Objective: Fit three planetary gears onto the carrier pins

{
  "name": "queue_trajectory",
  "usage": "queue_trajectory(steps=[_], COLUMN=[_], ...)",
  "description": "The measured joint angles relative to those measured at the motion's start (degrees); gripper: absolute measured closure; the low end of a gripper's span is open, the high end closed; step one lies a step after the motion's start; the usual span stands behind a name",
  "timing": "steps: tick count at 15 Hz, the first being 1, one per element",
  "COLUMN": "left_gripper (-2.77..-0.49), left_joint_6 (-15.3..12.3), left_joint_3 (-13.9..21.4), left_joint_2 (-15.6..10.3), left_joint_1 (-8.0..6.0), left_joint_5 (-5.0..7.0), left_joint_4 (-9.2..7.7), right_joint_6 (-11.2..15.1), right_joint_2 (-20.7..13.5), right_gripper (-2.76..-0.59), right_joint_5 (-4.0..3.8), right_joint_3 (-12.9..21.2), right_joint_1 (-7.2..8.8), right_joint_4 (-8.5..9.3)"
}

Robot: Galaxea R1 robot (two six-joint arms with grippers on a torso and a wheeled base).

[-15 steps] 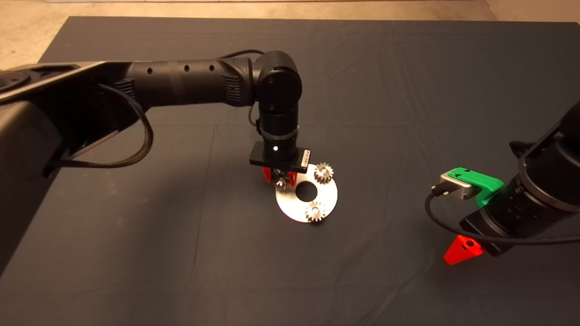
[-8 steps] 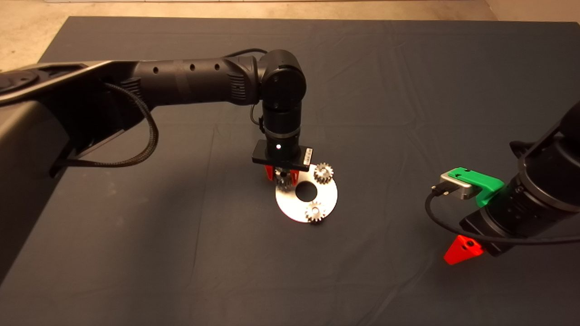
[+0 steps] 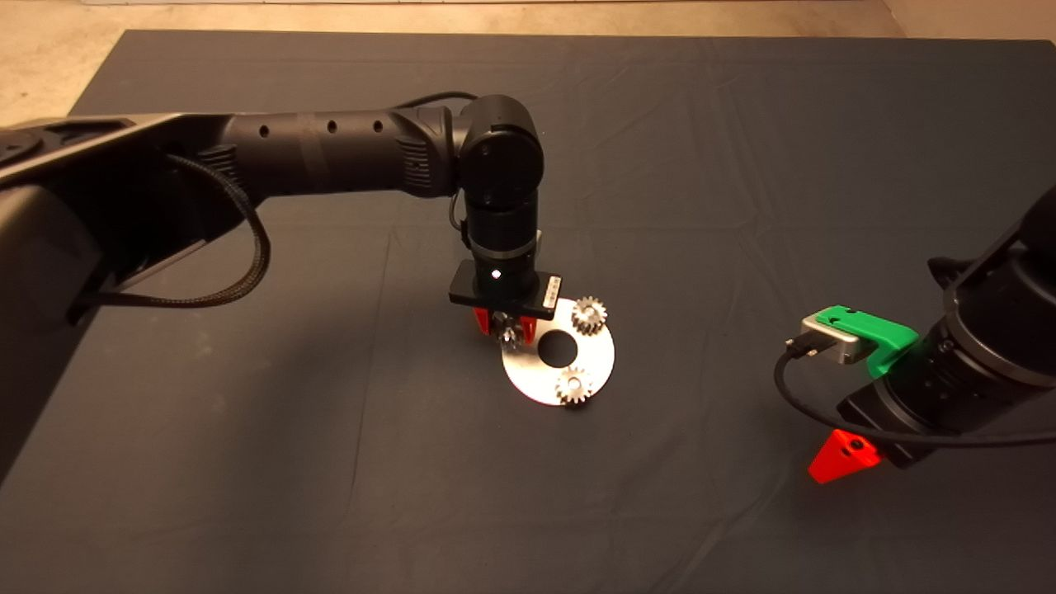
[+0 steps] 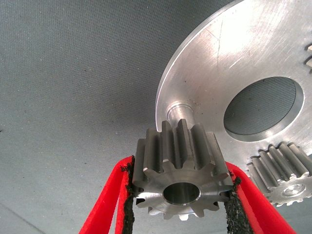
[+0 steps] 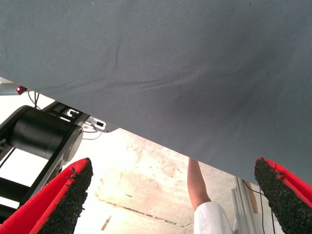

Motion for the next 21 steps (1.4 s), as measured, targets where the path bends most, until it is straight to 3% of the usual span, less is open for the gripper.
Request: queue_trajectory(steps=[21], left_gripper=[-1.0], left_joint_6=[0.1], left_joint_3=[-1.0], left_joint_2=[0.5], left_joint_1=[-0.02], left_joint_5=[-0.02], left_joint_4=[0.63], right_joint_6=[0.0], right_joint_2=[-0.1], right_gripper=[-2.47], right_joint_5=[-0.02], right_joint_3=[0.2], right_joint_1=[0.0], right_joint_4=[0.02])
